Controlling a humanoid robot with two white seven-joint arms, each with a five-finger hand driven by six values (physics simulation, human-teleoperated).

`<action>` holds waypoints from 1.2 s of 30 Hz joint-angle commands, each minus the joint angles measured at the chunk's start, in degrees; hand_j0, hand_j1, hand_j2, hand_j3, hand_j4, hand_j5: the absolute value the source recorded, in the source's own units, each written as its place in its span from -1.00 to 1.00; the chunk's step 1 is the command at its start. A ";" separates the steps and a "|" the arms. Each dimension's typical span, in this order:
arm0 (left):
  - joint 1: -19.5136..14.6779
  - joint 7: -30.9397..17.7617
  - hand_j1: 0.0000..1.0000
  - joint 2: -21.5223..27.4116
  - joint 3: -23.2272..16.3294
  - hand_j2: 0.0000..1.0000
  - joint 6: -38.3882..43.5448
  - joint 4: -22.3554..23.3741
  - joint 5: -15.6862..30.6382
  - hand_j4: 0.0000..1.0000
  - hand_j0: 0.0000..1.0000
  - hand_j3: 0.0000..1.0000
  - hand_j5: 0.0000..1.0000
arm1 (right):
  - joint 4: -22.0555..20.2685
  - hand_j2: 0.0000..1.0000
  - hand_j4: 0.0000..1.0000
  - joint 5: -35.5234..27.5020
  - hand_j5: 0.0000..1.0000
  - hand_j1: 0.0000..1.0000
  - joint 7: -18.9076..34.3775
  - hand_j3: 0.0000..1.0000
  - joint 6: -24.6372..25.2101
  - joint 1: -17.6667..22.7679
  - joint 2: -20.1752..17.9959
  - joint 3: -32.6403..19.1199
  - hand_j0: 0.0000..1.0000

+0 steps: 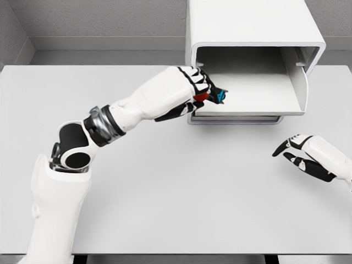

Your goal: Slide open multi-storey tabletop storage cabinets and put open load switch and slide close multi-storey tabletop storage cabinets

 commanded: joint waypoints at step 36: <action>-7.91 0.05 -0.02 -0.01 -9.90 -0.02 0.19 2.44 -8.85 -0.02 -0.02 -0.02 -0.02 | -0.17 -0.04 -0.04 3.18 -0.04 -0.04 -0.03 -0.04 0.05 -0.70 4.23 1.17 -0.04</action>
